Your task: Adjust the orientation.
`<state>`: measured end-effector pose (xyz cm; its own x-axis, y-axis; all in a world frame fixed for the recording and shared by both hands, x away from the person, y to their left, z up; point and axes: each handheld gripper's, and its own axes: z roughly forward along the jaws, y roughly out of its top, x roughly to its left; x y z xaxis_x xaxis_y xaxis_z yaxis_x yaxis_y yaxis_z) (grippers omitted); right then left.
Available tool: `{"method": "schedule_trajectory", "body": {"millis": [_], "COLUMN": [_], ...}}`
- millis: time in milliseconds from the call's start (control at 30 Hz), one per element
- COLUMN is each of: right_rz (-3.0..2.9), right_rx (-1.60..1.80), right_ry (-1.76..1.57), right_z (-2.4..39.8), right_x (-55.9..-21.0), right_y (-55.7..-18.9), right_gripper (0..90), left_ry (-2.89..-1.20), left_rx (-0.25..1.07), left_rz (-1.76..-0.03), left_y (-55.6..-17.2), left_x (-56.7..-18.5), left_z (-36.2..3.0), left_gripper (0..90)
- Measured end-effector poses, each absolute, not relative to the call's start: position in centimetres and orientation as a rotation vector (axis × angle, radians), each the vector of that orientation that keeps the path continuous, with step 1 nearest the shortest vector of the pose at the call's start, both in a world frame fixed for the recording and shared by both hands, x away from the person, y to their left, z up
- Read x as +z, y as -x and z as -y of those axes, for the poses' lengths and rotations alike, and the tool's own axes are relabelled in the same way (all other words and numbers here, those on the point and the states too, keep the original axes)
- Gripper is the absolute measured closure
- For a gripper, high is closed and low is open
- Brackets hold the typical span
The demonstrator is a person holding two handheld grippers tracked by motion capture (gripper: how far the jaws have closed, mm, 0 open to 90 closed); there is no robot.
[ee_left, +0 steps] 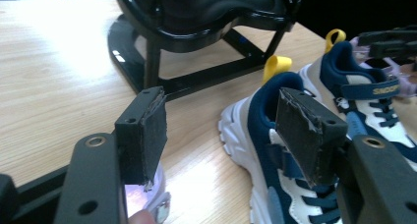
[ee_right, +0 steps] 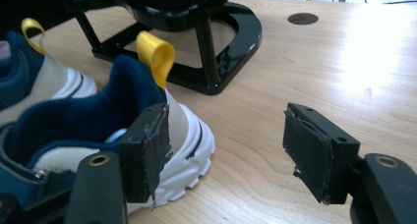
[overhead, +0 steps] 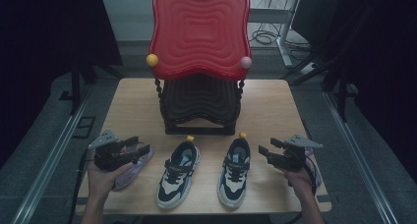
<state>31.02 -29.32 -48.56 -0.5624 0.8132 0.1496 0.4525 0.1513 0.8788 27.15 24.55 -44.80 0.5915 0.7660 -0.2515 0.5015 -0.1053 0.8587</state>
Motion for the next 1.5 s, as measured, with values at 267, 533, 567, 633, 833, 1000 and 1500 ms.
{"method": "schedule_trajectory", "body": {"millis": [267,533,567,633,833,1000,1500], "right_rz": [-2.076,-2.087,-2.084,-2.083,-2.066,-2.056,-2.058], "right_rx": [1.357,1.339,1.338,1.336,1.333,1.333,1.311], "right_ry": [-1.22,-1.212,-1.213,-1.222,-1.239,-1.239,-1.26], "right_z": [29.3,29.2,29.2,29.4,29.8,29.9,30.0], "right_x": [-48.7,-48.8,-48.8,-48.9,-48.8,-48.7,-49.2], "right_y": [-31.0,-30.9,-30.9,-30.8,-30.6,-30.5,-30.5], "right_gripper": [34.9,34.9,35.0,34.9,35.3,35.4,35.5], "left_ry": [-1.784,-1.784,-1.788,-1.79,-1.784,-1.815,-1.827], "left_rx": [0.32,0.318,0.313,0.306,0.239,0.206,0.18], "left_rz": [-1.036,-1.053,-1.051,-1.051,-1.074,-1.096,-1.234], "left_y": [-27.1,-26.8,-26.7,-26.4,-24.8,-24.0,-22.3], "left_x": [-44.6,-44.6,-44.5,-44.4,-44.3,-45.3,-48.9], "left_z": [-24.6,-24.7,-24.8,-25.0,-26.2,-26.5,-28.4], "left_gripper": [37.9,38.2,38.9,42.7,71.2,87.9,90.0]}}
